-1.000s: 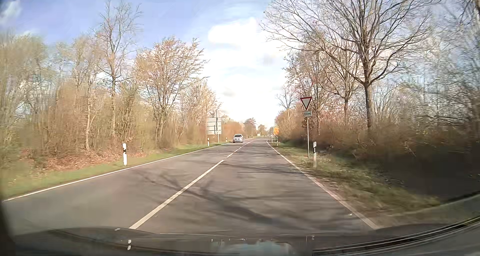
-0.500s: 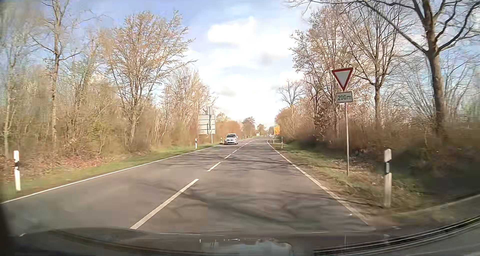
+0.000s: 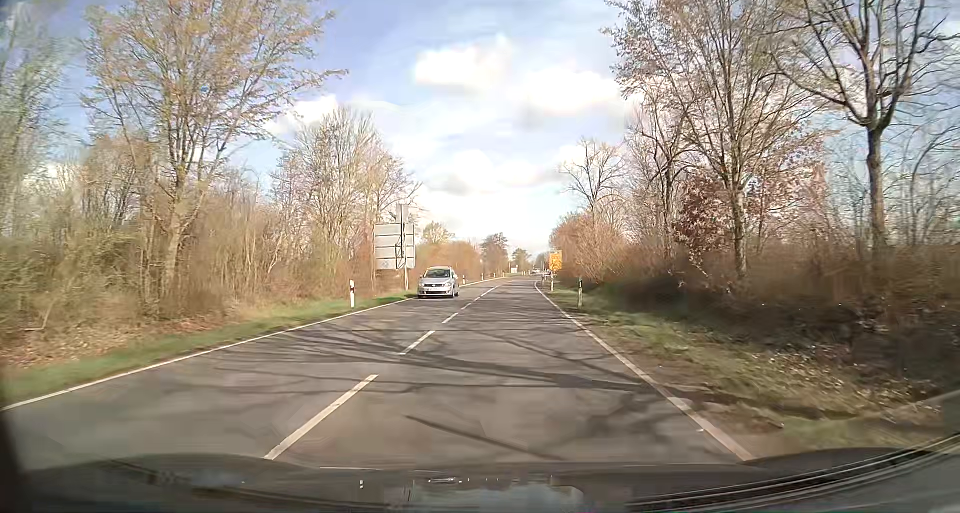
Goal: Follow the waypoints while adhering to traffic rules and regulations
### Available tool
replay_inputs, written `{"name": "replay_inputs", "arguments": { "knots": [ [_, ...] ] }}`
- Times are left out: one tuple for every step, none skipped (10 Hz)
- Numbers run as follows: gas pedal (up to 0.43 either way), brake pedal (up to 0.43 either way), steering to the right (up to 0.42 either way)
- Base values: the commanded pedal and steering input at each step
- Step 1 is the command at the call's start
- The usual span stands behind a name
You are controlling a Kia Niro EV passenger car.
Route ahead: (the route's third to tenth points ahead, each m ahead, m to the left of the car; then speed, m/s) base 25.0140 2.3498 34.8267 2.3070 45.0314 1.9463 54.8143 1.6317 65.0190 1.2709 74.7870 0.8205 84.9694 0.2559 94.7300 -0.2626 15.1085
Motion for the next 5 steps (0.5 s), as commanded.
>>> {"name": "replay_inputs", "arguments": {
  "knots": [
    [0.157,0.0,-0.001],
    [0.157,0.0,-0.001],
    [0.157,0.0,-0.001],
    [0.157,0.0,-0.001],
    [0.157,0.0,-0.001]
  ]
}}
